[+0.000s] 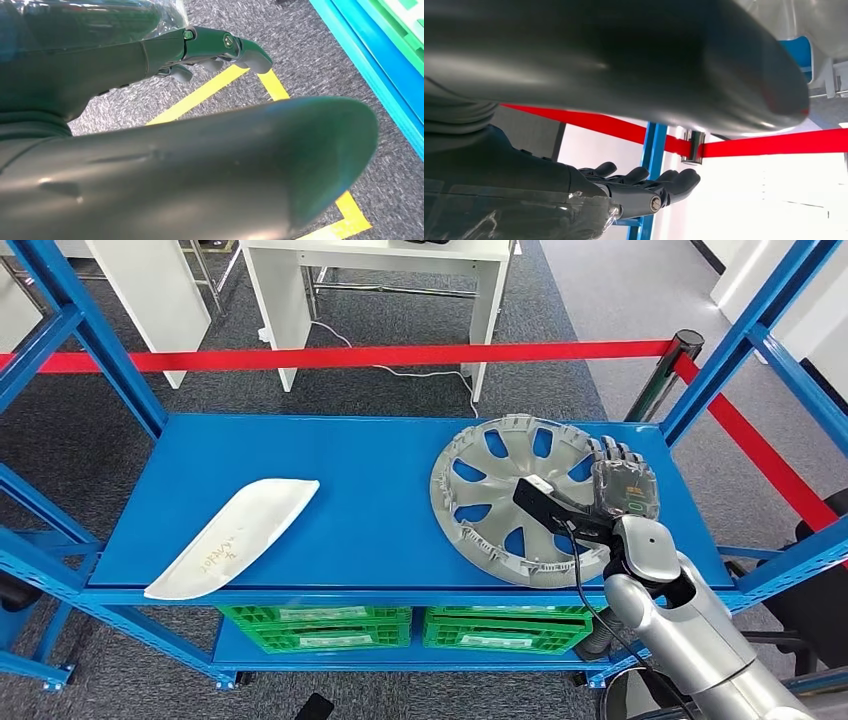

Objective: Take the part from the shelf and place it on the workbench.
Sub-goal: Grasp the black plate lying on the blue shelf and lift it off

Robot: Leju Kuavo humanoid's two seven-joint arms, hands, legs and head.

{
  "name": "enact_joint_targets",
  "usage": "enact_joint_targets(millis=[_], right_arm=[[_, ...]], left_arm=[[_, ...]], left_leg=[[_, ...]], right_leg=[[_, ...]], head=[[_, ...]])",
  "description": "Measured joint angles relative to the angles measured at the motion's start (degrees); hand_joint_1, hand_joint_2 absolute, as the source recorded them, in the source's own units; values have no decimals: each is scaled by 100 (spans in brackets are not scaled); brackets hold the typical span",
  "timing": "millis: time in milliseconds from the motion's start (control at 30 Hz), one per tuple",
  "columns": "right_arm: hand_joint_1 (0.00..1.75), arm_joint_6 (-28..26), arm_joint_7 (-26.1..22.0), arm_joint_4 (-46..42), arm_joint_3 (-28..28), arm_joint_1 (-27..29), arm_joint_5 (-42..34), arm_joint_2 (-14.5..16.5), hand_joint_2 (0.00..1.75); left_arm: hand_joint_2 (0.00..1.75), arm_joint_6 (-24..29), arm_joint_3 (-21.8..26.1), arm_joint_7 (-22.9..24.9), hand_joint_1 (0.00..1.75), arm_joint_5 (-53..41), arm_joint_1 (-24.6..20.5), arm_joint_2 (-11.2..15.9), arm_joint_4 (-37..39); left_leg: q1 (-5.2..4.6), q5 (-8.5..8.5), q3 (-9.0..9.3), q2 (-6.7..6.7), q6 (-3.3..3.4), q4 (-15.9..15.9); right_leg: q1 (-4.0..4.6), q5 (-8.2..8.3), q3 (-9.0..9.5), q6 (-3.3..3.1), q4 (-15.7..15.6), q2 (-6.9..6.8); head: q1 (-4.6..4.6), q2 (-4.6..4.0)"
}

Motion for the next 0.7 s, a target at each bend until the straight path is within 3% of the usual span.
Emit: enact_joint_targets(millis=[233,367,700], right_arm=[[0,-24,0,-2,1,15,0,-2,0],[0,-101,0,-19,25,24,-140,-2,175],[0,-86,-68,-32,330,-60,-777,0,175]], left_arm=[[0,-2,-1,-43,0,-30,0,0,0],[0,-13,-1,-48,0,-38,-1,0,0],[0,-45,-1,-40,0,-101,-19,-2,0]], left_leg=[[1,30,10,-2,-27,-37],[1,37,14,-2,-37,-52],[1,51,19,-5,-59,-83]], right_leg=[[3,13,-5,-10,4,-13],[3,16,-8,-16,4,-13],[5,20,-15,-25,3,-16]], head=[[-1,0],[0,0],[0,0]])
